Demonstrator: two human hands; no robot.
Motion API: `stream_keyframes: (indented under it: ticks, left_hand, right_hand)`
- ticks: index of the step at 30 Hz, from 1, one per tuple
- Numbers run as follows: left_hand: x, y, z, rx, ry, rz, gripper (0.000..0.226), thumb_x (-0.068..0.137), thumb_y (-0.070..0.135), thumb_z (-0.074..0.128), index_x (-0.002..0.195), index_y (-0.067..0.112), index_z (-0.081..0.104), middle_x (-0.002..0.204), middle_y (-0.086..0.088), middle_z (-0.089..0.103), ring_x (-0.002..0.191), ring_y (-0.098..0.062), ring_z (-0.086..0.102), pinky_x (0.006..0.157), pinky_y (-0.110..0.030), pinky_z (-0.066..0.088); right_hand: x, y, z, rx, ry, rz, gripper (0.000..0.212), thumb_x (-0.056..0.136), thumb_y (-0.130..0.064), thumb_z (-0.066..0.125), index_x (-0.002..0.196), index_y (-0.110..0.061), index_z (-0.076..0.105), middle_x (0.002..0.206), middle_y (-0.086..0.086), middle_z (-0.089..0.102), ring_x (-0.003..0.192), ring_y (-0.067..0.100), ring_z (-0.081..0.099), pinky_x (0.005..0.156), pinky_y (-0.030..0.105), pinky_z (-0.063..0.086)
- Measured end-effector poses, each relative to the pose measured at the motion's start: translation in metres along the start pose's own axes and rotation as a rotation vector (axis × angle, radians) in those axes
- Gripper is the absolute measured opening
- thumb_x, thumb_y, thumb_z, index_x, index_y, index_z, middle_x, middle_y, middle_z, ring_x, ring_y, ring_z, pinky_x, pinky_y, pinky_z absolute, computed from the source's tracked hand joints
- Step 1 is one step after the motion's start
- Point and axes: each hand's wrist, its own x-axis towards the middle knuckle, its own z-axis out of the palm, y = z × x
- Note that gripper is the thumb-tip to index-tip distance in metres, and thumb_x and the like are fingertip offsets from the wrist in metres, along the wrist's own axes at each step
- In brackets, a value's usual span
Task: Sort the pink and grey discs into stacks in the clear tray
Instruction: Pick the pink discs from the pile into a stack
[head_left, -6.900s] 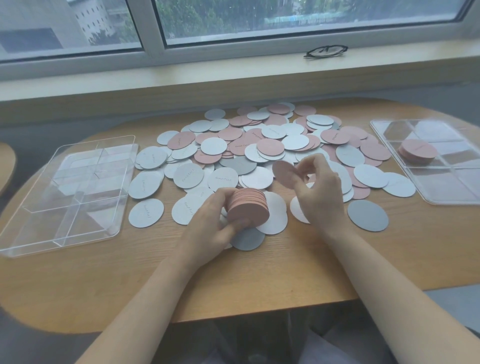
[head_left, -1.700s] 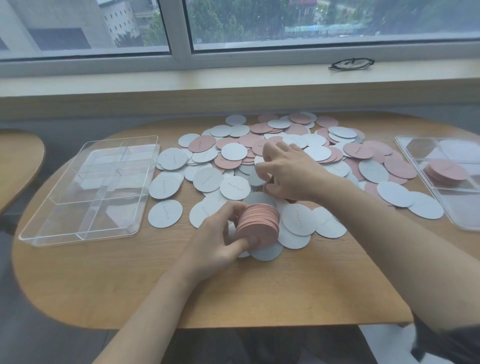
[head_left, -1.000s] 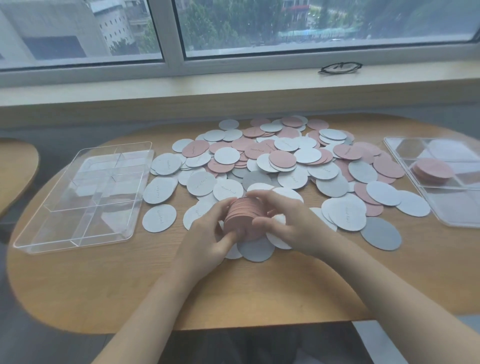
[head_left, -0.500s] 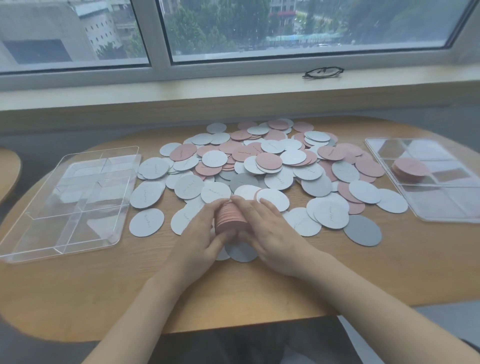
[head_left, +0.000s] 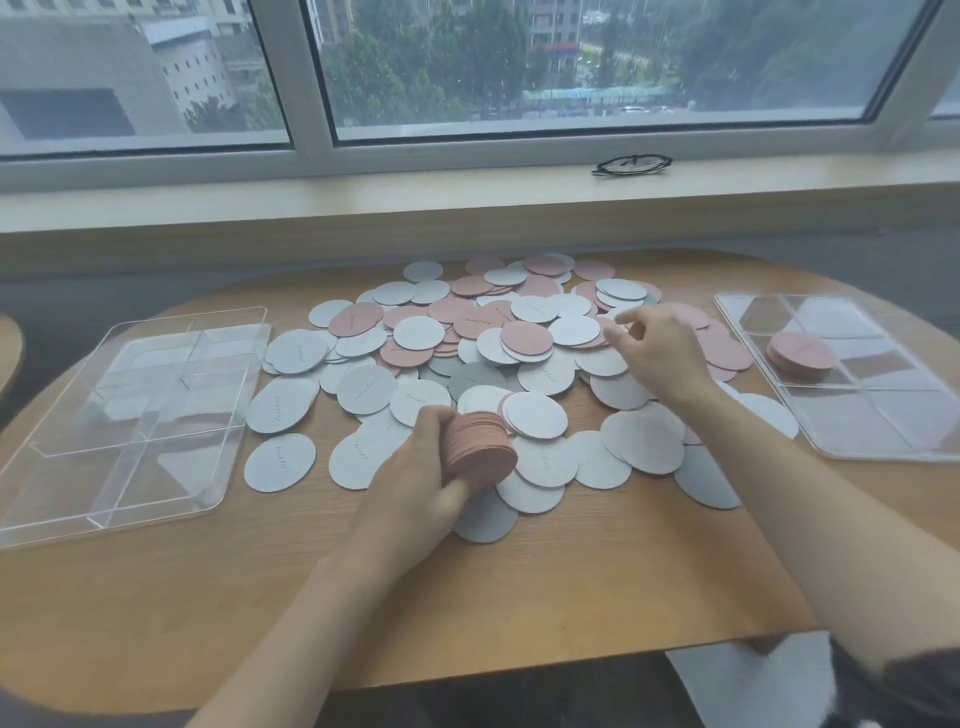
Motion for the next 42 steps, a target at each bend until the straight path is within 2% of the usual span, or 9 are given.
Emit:
stream_keyframes:
  ticks: [4, 9, 13, 17, 20, 25, 31, 40, 42]
  left_hand:
    - [-0.002, -0.007, -0.001, -0.077, -0.031, -0.023, 0.042, 0.087, 0.048, 0.072, 0.112, 0.042, 0.039, 0.098, 0.018, 0.065, 0.085, -0.001, 0.06, 0.067, -0.02, 0.04]
    - [-0.008, -0.012, 0.002, -0.25, -0.046, -0.039, 0.048, 0.075, 0.062, 0.067, 0.114, 0.044, 0.044, 0.105, 0.02, 0.067, 0.093, -0.01, 0.066, 0.081, -0.04, 0.055]
    - [-0.01, -0.011, 0.0, -0.293, -0.048, -0.024, 0.043, 0.076, 0.056, 0.067, 0.111, 0.048, 0.045, 0.104, 0.02, 0.068, 0.094, -0.01, 0.067, 0.078, -0.031, 0.054]
    - [-0.011, -0.007, -0.002, -0.312, -0.041, -0.011, 0.043, 0.076, 0.054, 0.072, 0.11, 0.047, 0.046, 0.105, 0.024, 0.067, 0.095, -0.006, 0.066, 0.075, -0.018, 0.051]
    - [-0.012, -0.004, -0.002, -0.323, -0.045, -0.015, 0.044, 0.075, 0.055, 0.074, 0.109, 0.047, 0.048, 0.103, 0.024, 0.067, 0.094, -0.006, 0.066, 0.074, -0.018, 0.052]
    - [-0.013, -0.005, -0.003, -0.305, -0.044, -0.01, 0.041, 0.08, 0.038, 0.074, 0.11, 0.044, 0.048, 0.104, 0.021, 0.069, 0.094, -0.009, 0.067, 0.077, -0.026, 0.055]
    - [-0.012, -0.007, -0.003, -0.267, -0.054, 0.004, 0.043, 0.086, 0.013, 0.078, 0.115, 0.032, 0.052, 0.104, 0.017, 0.07, 0.094, -0.011, 0.067, 0.08, -0.036, 0.057]
    - [-0.008, -0.017, 0.003, -0.364, 0.002, -0.015, 0.069, 0.074, 0.036, 0.082, 0.132, 0.039, 0.044, 0.117, -0.002, 0.068, 0.098, -0.022, 0.069, 0.078, -0.05, 0.059]
    - [-0.008, -0.016, 0.004, -0.323, 0.011, 0.007, 0.074, 0.074, 0.04, 0.08, 0.137, 0.045, 0.04, 0.131, 0.006, 0.06, 0.11, -0.017, 0.064, 0.082, -0.042, 0.06]
  right_hand:
    - [0.033, 0.006, 0.013, -0.291, -0.154, 0.076, 0.052, 0.089, -0.057, 0.056, 0.121, -0.017, 0.064, 0.13, 0.01, 0.053, 0.12, 0.029, 0.048, 0.097, 0.043, 0.044]
    - [0.05, -0.008, 0.014, -0.449, -0.25, 0.104, 0.054, 0.087, -0.06, 0.056, 0.125, -0.021, 0.061, 0.137, 0.011, 0.042, 0.132, 0.029, 0.035, 0.1, 0.04, 0.037]
    - [0.05, -0.007, 0.013, -0.279, -0.209, 0.081, 0.054, 0.079, -0.05, 0.074, 0.121, -0.021, 0.057, 0.129, 0.006, 0.048, 0.129, 0.025, 0.038, 0.102, 0.041, 0.037]
    - [0.034, -0.006, 0.008, 0.007, -0.109, 0.003, 0.044, 0.077, -0.029, 0.082, 0.11, -0.02, 0.054, 0.102, -0.002, 0.057, 0.104, 0.023, 0.055, 0.092, 0.041, 0.044]
    - [0.016, -0.012, 0.0, 0.211, -0.137, -0.054, 0.036, 0.078, -0.018, 0.08, 0.104, -0.021, 0.055, 0.091, -0.002, 0.063, 0.085, 0.018, 0.059, 0.07, 0.029, 0.044]
    - [-0.019, -0.025, -0.006, 0.249, -0.145, -0.195, 0.021, 0.083, -0.014, 0.076, 0.101, -0.017, 0.068, 0.082, -0.011, 0.062, 0.071, 0.006, 0.055, 0.063, 0.011, 0.04]
    - [-0.073, -0.045, -0.001, 0.392, -0.151, -0.312, 0.02, 0.086, -0.007, 0.069, 0.095, -0.025, 0.068, 0.089, -0.016, 0.067, 0.081, 0.006, 0.059, 0.071, 0.019, 0.046]
    - [-0.118, -0.059, 0.02, 0.745, -0.293, -0.271, 0.023, 0.085, -0.003, 0.068, 0.1, -0.02, 0.07, 0.088, -0.002, 0.073, 0.079, 0.024, 0.068, 0.073, 0.043, 0.053]
    - [-0.12, -0.058, 0.022, 0.765, -0.284, -0.248, 0.027, 0.087, -0.004, 0.065, 0.104, -0.025, 0.07, 0.09, -0.001, 0.074, 0.081, 0.024, 0.068, 0.075, 0.043, 0.052]
